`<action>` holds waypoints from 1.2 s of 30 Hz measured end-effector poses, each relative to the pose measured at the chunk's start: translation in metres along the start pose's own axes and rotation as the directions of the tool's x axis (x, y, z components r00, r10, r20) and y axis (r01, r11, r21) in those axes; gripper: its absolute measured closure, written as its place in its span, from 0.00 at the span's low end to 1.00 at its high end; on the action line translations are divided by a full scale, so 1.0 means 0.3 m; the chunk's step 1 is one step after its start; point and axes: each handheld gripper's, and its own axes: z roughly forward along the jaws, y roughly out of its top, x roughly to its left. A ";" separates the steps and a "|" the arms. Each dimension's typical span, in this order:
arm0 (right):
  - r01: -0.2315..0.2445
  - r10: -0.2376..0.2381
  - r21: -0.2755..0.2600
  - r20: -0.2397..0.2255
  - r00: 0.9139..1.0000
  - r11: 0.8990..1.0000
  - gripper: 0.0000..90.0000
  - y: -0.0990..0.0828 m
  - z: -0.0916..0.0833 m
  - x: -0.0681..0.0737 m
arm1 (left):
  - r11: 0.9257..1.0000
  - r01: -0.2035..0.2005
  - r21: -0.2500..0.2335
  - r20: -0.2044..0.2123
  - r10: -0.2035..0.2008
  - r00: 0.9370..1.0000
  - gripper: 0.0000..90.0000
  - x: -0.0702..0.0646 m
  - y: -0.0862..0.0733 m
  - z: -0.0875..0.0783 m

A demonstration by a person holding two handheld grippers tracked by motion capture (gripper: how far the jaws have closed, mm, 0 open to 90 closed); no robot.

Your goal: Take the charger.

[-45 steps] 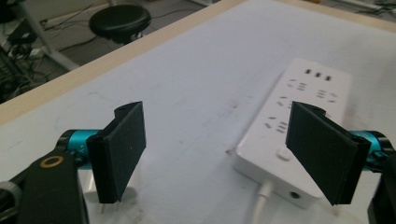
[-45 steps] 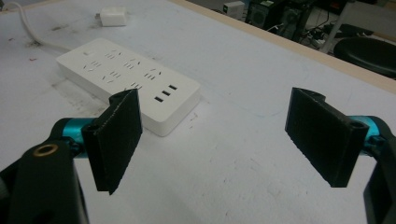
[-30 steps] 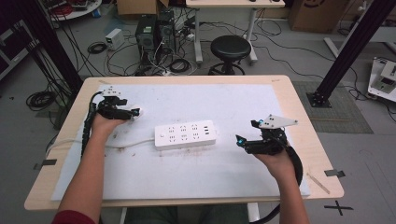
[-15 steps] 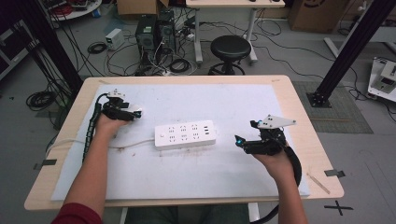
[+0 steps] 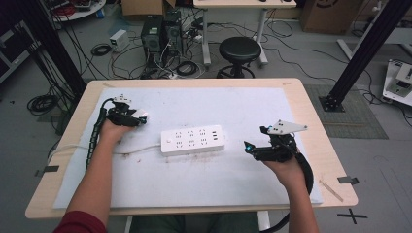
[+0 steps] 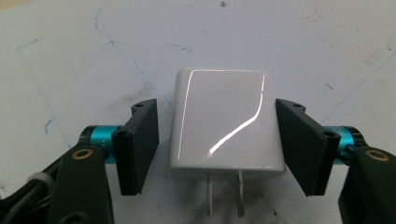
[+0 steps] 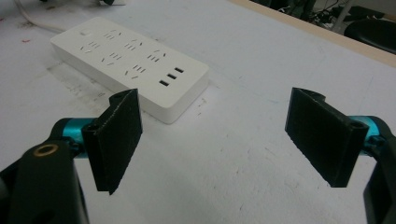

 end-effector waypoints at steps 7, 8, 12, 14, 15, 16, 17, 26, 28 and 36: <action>-0.004 0.004 0.000 0.005 1.000 1.000 0.21 -0.003 -0.006 -0.003 | 1.000 -0.024 0.008 -0.010 0.024 1.000 0.47 -0.008 0.002 0.004; -0.004 0.004 -0.002 0.005 1.000 1.000 0.21 -0.004 -0.007 -0.004 | 1.000 -0.024 0.006 -0.011 0.024 1.000 0.47 -0.009 0.003 0.005; 0.003 -0.003 -0.001 0.000 1.000 1.000 0.21 0.001 -0.009 -0.007 | 1.000 -0.022 0.013 -0.016 0.022 1.000 0.47 -0.013 0.005 0.003; 0.002 -0.002 0.003 -0.006 1.000 1.000 0.21 0.009 -0.010 -0.005 | 0.999 -0.037 0.014 -0.011 0.037 0.999 0.47 -0.018 0.010 -0.010; 0.002 -0.002 0.003 -0.006 1.000 1.000 0.21 0.009 -0.010 -0.005 | 0.999 -0.041 0.010 -0.007 0.041 0.999 0.47 -0.022 0.013 -0.019; 0.011 -0.011 0.001 -0.012 1.000 1.000 0.21 0.020 -0.013 -0.006 | 0.999 -0.050 -0.005 -0.011 0.050 0.999 0.47 -0.035 0.023 -0.044; 0.011 -0.011 0.001 -0.012 1.000 1.000 0.21 0.020 -0.013 -0.006 | 0.999 -0.050 -0.005 -0.011 0.050 0.999 0.47 -0.035 0.023 -0.044; 0.016 -0.016 -0.010 -0.058 0.998 1.000 0.21 0.059 -0.067 -0.001 | 0.981 -0.148 -0.126 0.034 0.153 0.988 0.47 -0.189 0.072 -0.252; 0.017 -0.018 -0.012 -0.070 0.997 1.000 0.21 0.063 -0.073 0.004 | 0.979 -0.153 -0.136 0.043 0.160 0.986 0.47 -0.207 0.074 -0.273; 0.030 -0.032 -0.022 -0.094 0.995 0.999 0.21 0.062 -0.086 0.016 | 0.959 -0.212 -0.189 0.099 0.233 0.967 0.47 -0.336 0.044 -0.385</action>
